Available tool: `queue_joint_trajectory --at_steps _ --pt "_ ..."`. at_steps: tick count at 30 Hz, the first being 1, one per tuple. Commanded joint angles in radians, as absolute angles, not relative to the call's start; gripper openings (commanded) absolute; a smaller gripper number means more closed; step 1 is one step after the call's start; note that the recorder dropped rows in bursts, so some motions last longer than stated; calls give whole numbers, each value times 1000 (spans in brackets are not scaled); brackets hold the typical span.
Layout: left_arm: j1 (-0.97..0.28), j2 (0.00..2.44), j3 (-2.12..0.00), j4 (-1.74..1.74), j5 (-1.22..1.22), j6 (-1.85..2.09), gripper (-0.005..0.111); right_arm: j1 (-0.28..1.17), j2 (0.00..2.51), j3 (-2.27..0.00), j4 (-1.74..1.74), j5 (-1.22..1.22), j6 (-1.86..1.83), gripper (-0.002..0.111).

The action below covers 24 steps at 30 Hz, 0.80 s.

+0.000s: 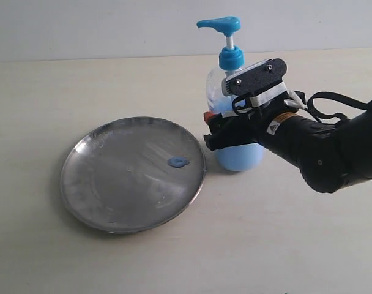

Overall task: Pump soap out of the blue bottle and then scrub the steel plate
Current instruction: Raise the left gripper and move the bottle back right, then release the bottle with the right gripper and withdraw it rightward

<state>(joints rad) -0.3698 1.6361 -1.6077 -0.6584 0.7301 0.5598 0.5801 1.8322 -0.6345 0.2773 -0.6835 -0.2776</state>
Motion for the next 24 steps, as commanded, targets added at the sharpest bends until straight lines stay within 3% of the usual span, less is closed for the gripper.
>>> queue_joint_trajectory --at_steps 1,8,24 --pt "-356 1594 -1555 -657 730 546 0 582 1809 -636 301 -727 -287 0" --pt "-348 1541 -1450 -659 726 546 0 582 1809 -632 408 -731 -287 0" --pt "-348 1395 -1180 -657 578 546 0 582 1809 -474 436 -1017 -173 0"
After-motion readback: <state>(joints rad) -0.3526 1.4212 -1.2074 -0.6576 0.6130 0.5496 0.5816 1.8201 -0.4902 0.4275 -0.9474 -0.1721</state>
